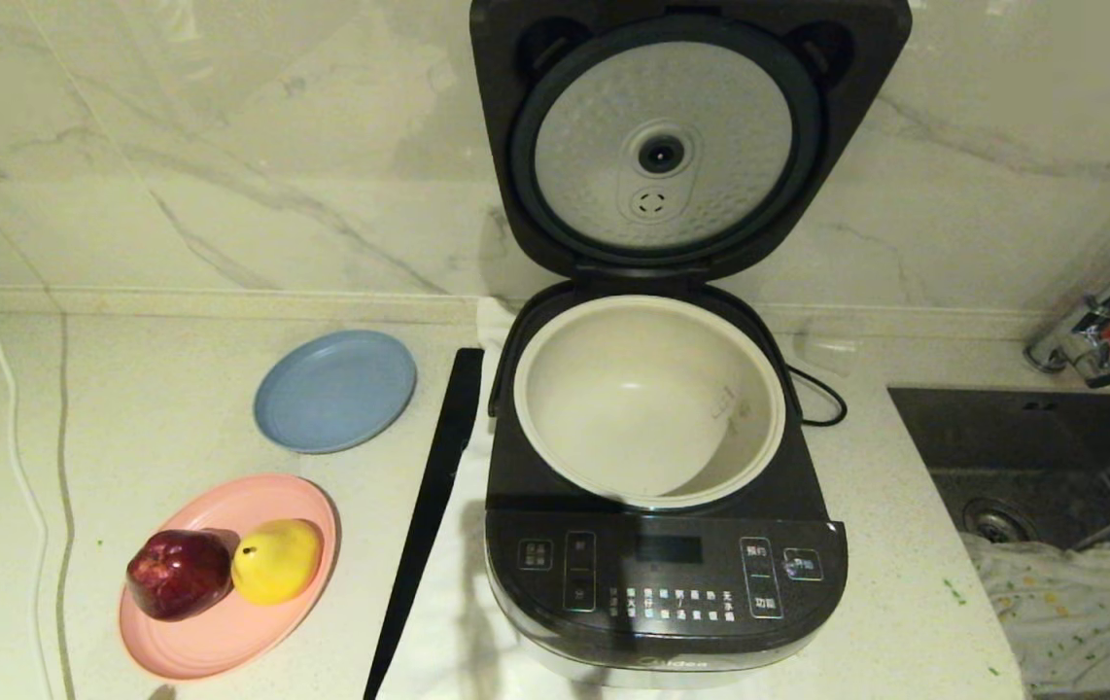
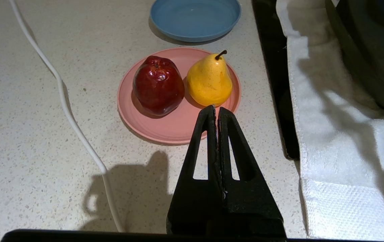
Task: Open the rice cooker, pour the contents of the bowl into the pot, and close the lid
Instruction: Fill a bowl with water from the tap
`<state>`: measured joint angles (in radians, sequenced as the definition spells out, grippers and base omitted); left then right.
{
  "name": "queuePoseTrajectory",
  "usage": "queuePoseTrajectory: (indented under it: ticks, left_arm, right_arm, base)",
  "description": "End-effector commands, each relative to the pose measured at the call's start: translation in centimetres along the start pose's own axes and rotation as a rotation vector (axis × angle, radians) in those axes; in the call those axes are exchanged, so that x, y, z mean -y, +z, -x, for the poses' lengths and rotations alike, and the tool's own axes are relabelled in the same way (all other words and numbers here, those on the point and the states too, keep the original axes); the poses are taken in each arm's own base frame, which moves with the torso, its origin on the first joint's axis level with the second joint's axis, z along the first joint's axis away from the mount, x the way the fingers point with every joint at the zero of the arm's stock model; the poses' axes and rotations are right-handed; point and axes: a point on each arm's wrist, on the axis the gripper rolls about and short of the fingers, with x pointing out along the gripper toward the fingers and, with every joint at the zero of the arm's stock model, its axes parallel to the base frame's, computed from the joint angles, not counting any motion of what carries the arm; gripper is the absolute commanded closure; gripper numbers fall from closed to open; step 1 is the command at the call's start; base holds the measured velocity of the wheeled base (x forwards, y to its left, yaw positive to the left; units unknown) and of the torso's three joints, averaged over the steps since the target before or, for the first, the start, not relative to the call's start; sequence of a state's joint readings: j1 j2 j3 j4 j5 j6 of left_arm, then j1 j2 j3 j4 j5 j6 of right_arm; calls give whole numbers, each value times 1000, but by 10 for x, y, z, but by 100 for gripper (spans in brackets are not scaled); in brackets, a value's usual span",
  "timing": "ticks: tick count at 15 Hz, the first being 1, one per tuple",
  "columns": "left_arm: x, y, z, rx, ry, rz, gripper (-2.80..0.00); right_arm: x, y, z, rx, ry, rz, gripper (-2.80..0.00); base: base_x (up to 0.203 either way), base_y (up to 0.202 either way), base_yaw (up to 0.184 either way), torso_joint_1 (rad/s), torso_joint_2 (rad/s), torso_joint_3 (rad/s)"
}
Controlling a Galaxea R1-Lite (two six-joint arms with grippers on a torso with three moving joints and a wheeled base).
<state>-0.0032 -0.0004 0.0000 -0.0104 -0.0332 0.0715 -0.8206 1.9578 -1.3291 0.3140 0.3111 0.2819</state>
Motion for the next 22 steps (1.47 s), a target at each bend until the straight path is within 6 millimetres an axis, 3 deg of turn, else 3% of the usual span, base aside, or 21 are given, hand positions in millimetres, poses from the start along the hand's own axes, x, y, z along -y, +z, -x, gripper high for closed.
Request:
queuePoseTrajectory:
  ticks: [1, 8, 12, 16, 22]
  left_arm:
    - [0, -1, 0, -5, -1, 0, 0]
    - [0, -1, 0, -5, -1, 0, 0]
    - [0, -1, 0, -5, -1, 0, 0]
    - [0, -1, 0, -5, -1, 0, 0]
    - [0, -1, 0, -5, -1, 0, 0]
  right_arm:
    - [19, 13, -15, 2, -19, -40, 0]
    - [57, 49, -43, 39, -8, -105, 0]
    - [70, 69, -46, -4, 31, -184, 0]
    - [78, 75, -55, -87, 84, -243, 0]
    - [77, 77, -64, -62, 99, -227, 0]
  base:
    - [0, 0, 0, 0, 0, 0]
    - [0, 0, 0, 0, 0, 0]
    - [0, 0, 0, 0, 0, 0]
    - [0, 0, 0, 0, 0, 0]
    - [0, 0, 0, 0, 0, 0]
